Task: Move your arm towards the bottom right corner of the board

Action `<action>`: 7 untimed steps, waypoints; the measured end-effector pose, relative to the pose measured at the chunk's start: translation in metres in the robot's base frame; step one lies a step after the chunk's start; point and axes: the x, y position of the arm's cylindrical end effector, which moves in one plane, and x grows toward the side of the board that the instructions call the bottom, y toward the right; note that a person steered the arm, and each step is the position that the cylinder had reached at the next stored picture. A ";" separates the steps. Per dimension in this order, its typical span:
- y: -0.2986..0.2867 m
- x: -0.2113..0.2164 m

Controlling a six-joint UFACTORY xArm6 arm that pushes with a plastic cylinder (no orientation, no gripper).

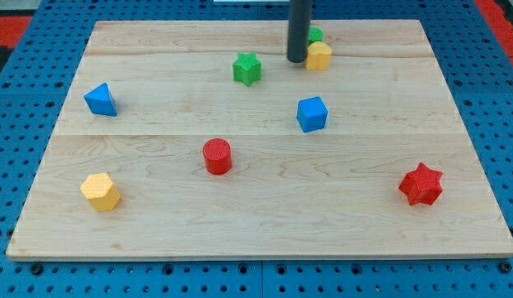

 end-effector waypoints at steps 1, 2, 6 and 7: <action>0.046 -0.001; 0.070 0.002; 0.148 0.064; 0.159 0.108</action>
